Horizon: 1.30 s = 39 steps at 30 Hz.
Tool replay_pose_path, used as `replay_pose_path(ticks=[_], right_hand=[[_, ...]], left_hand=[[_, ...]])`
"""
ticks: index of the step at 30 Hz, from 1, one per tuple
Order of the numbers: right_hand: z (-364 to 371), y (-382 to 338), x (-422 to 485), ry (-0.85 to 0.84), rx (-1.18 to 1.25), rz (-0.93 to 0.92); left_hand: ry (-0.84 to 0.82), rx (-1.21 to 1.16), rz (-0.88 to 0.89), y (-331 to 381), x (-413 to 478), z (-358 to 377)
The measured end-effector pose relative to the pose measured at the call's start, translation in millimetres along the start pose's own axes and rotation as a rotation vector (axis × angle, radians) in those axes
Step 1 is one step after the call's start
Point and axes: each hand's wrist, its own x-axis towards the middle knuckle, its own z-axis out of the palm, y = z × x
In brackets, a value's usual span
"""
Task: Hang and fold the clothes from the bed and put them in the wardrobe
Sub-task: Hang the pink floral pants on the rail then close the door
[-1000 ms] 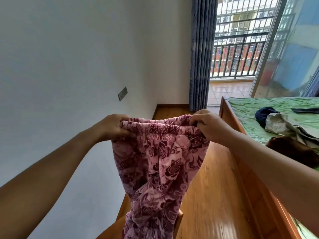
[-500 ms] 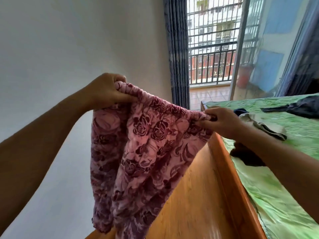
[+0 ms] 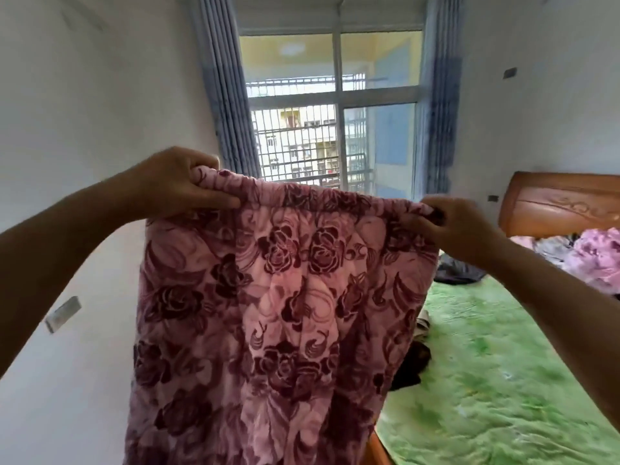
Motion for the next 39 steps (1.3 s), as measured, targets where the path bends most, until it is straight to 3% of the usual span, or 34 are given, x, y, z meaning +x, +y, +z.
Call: replay_pose_path(ticks=[4,9,17,21,25,32,39], right_hand=[[-46.2,32.8,-4.4,0.068,-0.219,-0.042],[-97.7,90.3,-41.0,0.069,-0.409,0.047],[-168.1,143.4,-88.9,-0.053,-0.710,0.422],[-199.7,148.5,-122.2,-0.025,-0.866,0.582],[-233.1,144.0,-159.7,0.056,-1.055,0.724],[-279.2,121.7,-177.5,0.227,-1.155,0.873],[-308.4,126.0,-208.4,0.460,-0.987,1.023]], left_hand=[[-0.068,-0.023,0.054,10.6,43.8,41.6],[-0.148,-0.116,0.146,-1.9,116.3,129.9],[-0.150,-0.204,0.399,22.8,244.4,275.2],[-0.112,-0.204,0.581,45.2,291.1,319.1],[-0.154,-0.204,0.653,70.3,332.9,357.9],[-0.025,-0.371,0.827,209.5,368.8,408.5],[-0.031,-0.560,0.743,351.0,353.3,436.0]])
